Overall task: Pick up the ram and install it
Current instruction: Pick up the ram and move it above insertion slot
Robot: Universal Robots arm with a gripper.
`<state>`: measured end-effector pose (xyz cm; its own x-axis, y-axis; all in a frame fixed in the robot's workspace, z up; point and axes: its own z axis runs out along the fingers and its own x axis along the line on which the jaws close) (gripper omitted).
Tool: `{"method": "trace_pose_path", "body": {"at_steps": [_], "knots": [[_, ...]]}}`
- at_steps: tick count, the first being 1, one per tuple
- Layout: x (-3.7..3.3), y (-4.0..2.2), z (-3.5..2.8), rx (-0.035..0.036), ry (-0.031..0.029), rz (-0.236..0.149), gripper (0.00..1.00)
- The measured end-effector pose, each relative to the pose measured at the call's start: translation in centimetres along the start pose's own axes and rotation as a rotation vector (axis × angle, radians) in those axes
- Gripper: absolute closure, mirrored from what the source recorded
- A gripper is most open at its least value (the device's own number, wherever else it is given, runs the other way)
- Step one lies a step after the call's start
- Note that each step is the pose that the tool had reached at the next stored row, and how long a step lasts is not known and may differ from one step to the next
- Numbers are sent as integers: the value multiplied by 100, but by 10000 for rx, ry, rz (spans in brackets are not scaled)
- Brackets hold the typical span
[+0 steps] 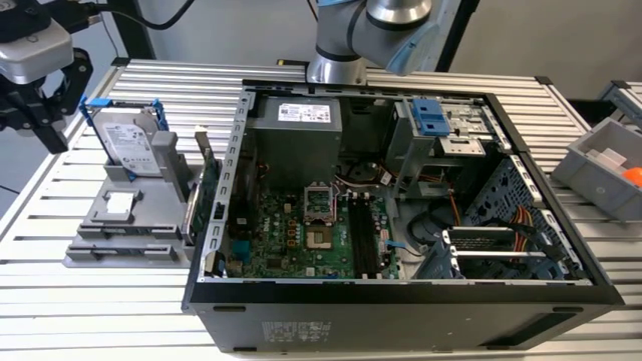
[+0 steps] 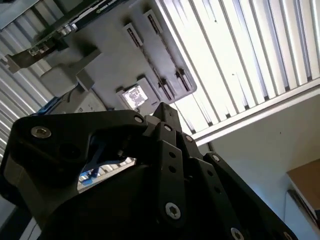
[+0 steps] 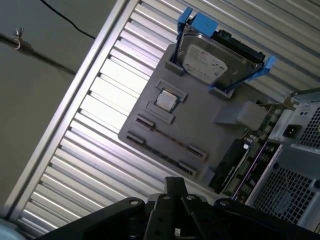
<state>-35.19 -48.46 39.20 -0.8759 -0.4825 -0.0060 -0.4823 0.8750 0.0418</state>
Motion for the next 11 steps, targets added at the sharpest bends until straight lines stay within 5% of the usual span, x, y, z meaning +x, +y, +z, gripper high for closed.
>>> {"method": "trace_pose_path", "body": {"at_steps": [5,11], "knots": [[0,0,2,53,-87,-308,100],[1,0,1,56,-83,-660,100]]}}
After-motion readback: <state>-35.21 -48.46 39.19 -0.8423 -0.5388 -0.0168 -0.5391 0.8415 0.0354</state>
